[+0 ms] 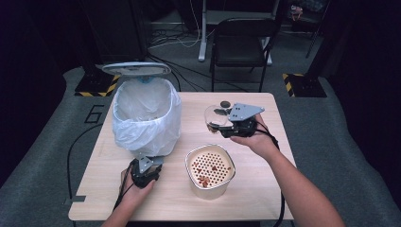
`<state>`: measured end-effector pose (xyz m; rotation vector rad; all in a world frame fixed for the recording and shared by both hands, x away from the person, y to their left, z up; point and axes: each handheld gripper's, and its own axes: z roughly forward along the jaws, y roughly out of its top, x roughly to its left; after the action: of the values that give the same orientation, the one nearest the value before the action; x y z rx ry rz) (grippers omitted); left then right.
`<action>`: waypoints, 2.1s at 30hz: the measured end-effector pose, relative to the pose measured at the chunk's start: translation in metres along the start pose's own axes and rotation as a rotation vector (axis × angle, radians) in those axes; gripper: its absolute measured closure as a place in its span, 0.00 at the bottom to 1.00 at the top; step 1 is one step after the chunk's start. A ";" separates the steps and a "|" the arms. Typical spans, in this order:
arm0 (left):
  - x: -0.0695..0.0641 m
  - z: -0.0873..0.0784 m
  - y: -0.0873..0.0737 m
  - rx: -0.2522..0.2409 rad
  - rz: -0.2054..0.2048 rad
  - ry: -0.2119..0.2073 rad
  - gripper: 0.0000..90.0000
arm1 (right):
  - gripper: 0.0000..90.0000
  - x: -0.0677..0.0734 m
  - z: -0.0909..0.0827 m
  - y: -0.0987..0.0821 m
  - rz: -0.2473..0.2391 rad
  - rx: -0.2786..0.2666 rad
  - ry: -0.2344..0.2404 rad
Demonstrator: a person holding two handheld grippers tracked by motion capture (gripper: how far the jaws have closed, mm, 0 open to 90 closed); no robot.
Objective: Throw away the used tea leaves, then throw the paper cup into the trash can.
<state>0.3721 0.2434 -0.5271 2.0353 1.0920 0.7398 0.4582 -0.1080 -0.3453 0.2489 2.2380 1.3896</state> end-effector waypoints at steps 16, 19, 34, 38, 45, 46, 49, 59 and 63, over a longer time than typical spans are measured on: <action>0.000 0.000 0.000 -0.001 0.007 0.004 0.55 | 0.54 -0.005 0.001 0.020 0.239 -0.001 0.046; 0.000 0.000 0.000 0.000 0.009 0.003 0.55 | 0.54 -0.005 0.001 0.025 0.247 -0.003 0.050; 0.000 0.000 0.000 -0.008 0.007 0.009 0.55 | 0.54 -0.009 0.003 0.052 0.286 0.031 0.032; 0.000 0.000 0.000 -0.008 0.001 0.007 0.55 | 0.54 -0.010 0.005 0.061 0.294 0.032 0.029; 0.000 0.000 0.000 0.000 -0.002 -0.001 0.55 | 0.53 -0.011 0.011 0.079 0.305 0.037 0.050; 0.000 0.000 0.000 0.000 -0.005 -0.001 0.55 | 0.53 -0.011 0.012 0.082 0.306 0.037 0.052; 0.000 0.000 0.000 0.000 -0.004 -0.001 0.55 | 0.53 -0.014 0.016 0.091 0.321 0.031 0.055; 0.002 0.000 0.001 -0.006 0.017 0.002 0.55 | 0.53 -0.022 0.036 0.114 0.321 0.040 0.077; 0.002 0.000 0.001 -0.002 0.017 0.002 0.55 | 0.53 -0.021 0.048 0.118 0.303 0.044 0.085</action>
<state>0.3732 0.2450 -0.5259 2.0447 1.0758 0.7516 0.4883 -0.0233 -0.2524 0.5739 2.3772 1.5281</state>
